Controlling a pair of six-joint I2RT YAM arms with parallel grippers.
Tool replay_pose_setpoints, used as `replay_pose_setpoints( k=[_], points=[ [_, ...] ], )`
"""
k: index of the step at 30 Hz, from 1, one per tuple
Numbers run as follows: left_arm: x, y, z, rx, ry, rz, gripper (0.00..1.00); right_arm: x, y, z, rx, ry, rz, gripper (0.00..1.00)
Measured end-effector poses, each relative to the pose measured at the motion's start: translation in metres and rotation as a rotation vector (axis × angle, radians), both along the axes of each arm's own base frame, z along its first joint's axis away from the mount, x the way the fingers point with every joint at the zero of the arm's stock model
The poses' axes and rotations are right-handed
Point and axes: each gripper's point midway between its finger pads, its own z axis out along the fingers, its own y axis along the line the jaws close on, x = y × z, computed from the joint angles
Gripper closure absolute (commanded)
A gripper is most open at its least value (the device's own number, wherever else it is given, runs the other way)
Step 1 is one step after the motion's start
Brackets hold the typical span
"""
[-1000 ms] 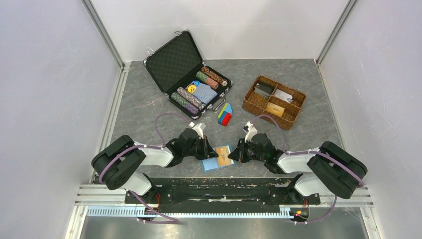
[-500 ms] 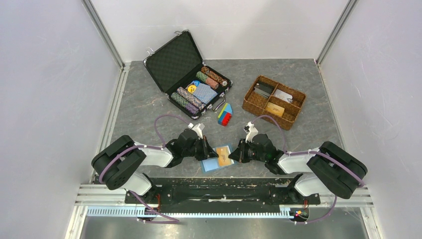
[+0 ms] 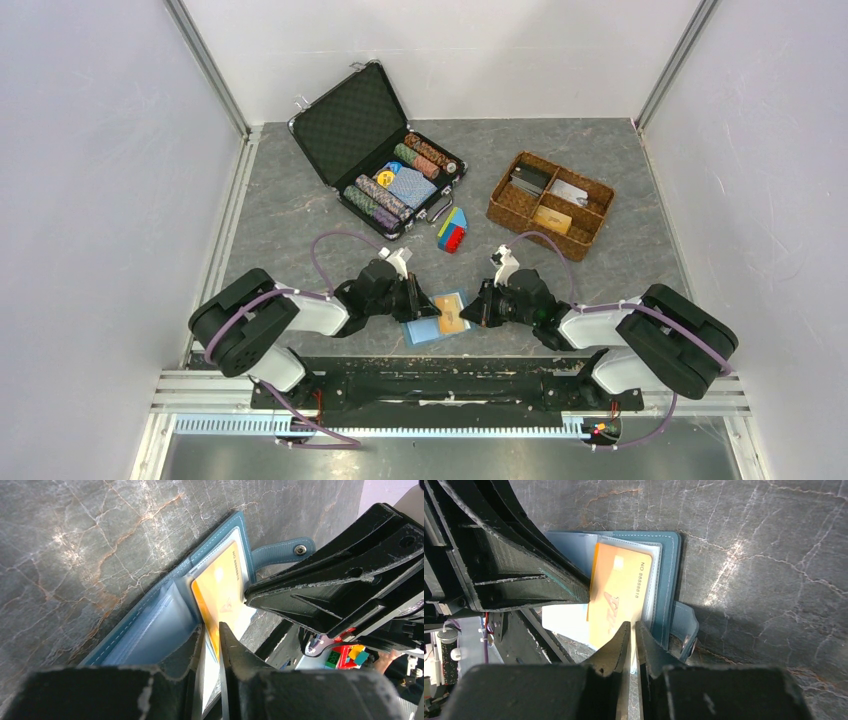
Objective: Take the credit cards out of the card holder
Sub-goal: Remove the credit card from the card holder.
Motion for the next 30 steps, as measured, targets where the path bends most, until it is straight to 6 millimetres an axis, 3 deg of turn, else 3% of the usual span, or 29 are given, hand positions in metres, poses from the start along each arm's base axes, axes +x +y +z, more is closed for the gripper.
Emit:
replay_pose_setpoints(
  k=[4, 12, 21, 30],
  points=[
    [0.000, 0.001, -0.002, 0.001, 0.006, 0.006, 0.97, 0.000, 0.000, 0.000, 0.001, 0.003, -0.003, 0.92],
    [-0.001, 0.003, 0.000, -0.017, 0.027, 0.027, 0.98, 0.000, -0.001, -0.001, 0.001, 0.005, -0.006, 0.93],
    [-0.004, 0.001, 0.016, -0.043, 0.002, 0.017, 0.98, 0.001, -0.001, -0.001, 0.005, 0.012, -0.010, 0.92],
    [-0.009, 0.005, 0.015, -0.032, 0.013, 0.015, 0.98, -0.001, -0.001, -0.001, 0.007, 0.021, -0.003, 0.92]
  ],
)
